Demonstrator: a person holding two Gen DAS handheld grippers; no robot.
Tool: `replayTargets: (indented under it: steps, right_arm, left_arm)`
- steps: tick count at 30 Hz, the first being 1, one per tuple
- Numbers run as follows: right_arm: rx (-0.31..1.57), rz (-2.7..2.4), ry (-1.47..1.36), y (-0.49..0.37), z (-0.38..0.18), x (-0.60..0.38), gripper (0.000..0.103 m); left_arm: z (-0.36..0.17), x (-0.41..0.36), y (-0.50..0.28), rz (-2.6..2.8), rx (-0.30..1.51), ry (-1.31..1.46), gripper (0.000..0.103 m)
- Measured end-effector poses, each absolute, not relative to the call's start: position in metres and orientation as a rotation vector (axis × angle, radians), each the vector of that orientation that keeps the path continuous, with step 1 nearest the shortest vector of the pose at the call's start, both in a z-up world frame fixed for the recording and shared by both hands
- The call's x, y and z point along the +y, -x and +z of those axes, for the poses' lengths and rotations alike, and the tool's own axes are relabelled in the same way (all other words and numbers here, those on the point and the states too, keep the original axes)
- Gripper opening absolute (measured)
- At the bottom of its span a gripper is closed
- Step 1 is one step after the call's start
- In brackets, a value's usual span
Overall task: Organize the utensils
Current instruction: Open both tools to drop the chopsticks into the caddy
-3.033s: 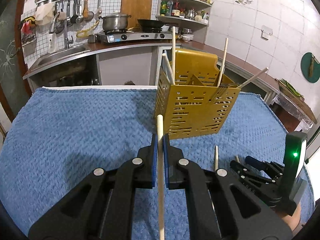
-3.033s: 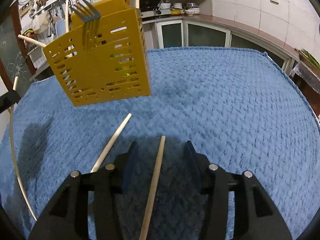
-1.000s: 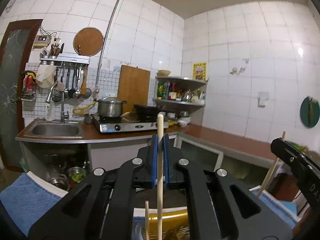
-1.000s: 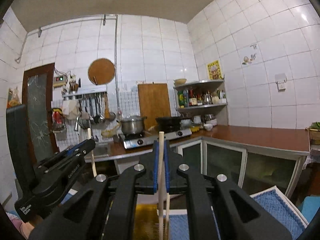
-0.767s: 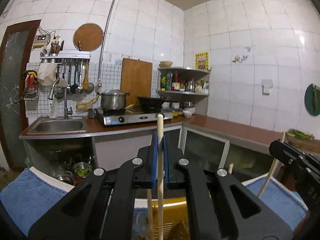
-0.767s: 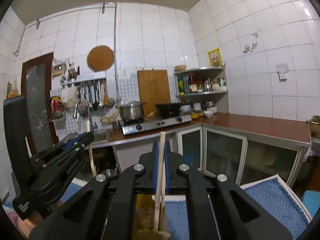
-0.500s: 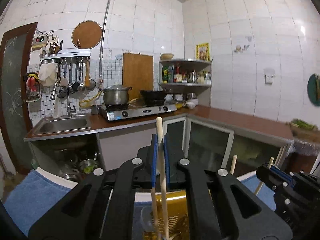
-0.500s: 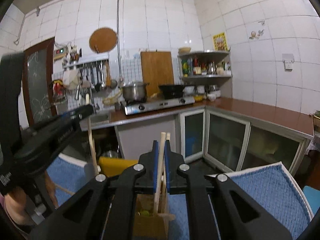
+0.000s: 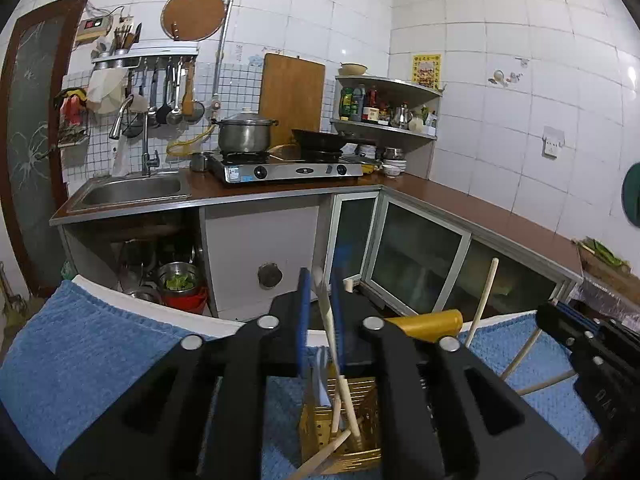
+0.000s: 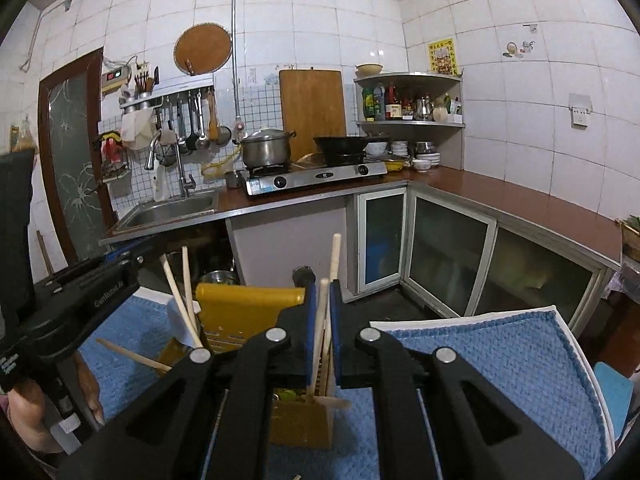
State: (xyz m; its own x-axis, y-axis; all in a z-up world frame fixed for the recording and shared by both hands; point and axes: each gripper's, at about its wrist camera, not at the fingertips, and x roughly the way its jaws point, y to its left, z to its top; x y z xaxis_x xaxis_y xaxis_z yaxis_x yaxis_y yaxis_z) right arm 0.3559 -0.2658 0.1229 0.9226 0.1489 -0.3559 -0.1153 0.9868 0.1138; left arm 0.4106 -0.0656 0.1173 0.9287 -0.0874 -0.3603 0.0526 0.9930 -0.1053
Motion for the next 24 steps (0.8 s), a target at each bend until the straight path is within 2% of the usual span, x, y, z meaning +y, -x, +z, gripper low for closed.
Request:
replayTargets:
  steps: [1,2,3,6,8,10,13,16,24]
  right_arm:
    - [0.369,0.130,-0.106,-0.353,0.127,-0.269,0.043]
    - [0.357,0.122,-0.121,-0.349,0.131,-0.272,0.052]
    - [0.346,0.113,-0.129,-0.345,0.135,-0.275,0.054]
    - [0.343,0.088,-0.133,-0.336,0.143,-0.281,0.054]
    - [0.349,0.062,-0.128,-0.328,0.145,-0.283,0.054]
    - [0.352,0.034,-0.125,-0.320,0.146,-0.286,0.059]
    - [0.354,-0.006,-0.137,-0.303,0.143,-0.293,0.071]
    - [0.380,-0.049,-0.143,-0.289,0.132,-0.295,0.075]
    - [0.526,-0.076,-0.138,-0.269,0.062,-0.273,0.076]
  left_arm:
    - [0.122,-0.063,-0.407,-0.069,0.371,0.102,0.041]
    - [0.127,-0.061,-0.404,-0.067,0.364,0.107,0.051]
    - [0.134,-0.057,-0.397,-0.063,0.343,0.107,0.062]
    - [0.145,-0.056,-0.384,-0.079,0.330,0.076,0.063]
    - [0.153,-0.052,-0.374,-0.080,0.328,0.044,0.071]
    - [0.159,-0.045,-0.360,-0.079,0.314,0.034,0.090]
    - [0.160,-0.030,-0.339,-0.088,0.315,0.022,0.098]
    - [0.150,-0.017,-0.327,-0.096,0.372,0.004,0.098]
    - [0.088,0.020,-0.315,-0.096,0.548,0.044,0.098]
